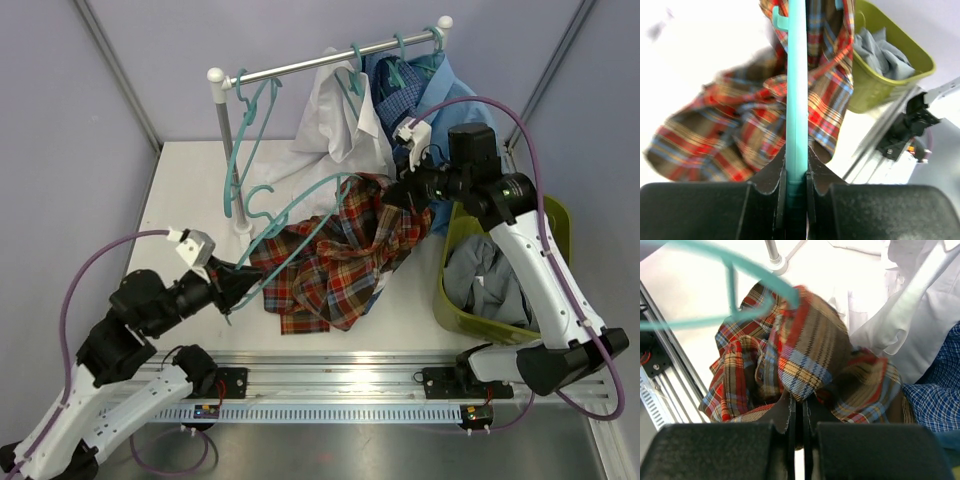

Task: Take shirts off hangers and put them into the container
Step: 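Take shirts off hangers and put them into the container, then hang the hanger back to the clothesline with the left arm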

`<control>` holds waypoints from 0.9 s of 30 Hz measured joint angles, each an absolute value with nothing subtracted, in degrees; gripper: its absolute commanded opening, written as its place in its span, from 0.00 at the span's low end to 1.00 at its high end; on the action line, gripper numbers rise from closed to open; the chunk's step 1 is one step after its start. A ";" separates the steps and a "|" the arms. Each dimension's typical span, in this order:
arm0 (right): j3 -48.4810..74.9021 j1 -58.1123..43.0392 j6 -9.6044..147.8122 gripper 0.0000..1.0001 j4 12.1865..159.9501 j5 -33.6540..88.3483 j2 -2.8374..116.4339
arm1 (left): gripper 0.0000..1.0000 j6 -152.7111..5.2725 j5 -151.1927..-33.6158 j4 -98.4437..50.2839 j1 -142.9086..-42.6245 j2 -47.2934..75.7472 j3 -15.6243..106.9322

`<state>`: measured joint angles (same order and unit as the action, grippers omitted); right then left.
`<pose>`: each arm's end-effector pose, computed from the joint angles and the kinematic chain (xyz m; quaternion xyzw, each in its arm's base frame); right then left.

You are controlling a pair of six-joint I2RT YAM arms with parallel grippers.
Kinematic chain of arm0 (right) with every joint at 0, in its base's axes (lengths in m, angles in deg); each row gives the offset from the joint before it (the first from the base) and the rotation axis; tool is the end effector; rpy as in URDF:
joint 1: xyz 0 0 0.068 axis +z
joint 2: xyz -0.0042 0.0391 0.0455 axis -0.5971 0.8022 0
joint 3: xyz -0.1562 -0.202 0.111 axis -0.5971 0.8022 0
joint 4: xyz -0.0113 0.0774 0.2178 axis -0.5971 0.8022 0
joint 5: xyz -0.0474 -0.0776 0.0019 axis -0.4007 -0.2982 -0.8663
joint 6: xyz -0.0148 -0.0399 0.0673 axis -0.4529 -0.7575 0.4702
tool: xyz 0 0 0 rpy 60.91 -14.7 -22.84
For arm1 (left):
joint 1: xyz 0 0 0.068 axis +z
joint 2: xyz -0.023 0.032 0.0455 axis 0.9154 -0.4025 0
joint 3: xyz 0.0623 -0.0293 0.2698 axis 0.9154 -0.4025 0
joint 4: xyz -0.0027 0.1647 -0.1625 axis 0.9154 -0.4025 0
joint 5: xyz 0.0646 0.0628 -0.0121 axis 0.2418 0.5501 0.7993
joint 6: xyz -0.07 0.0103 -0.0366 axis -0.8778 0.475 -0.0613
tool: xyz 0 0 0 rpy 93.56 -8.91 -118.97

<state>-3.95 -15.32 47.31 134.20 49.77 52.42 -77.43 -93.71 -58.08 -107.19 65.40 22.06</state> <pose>0.2278 0.1258 0.4207 -0.3824 0.7663 0.2529 0.4502 0.0555 -0.0632 0.3479 0.2198 0.7187 -0.3648 0.5497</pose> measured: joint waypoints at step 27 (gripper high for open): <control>21.12 -4.44 21.86 0.99 138.01 52.31 58.92 | 0.00 -74.30 -79.41 -67.77 -107.13 53.23 32.38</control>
<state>21.12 -4.44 21.86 138.01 52.31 58.92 -74.30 -79.41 -67.77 -107.13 53.23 32.38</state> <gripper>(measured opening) 0.978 0.135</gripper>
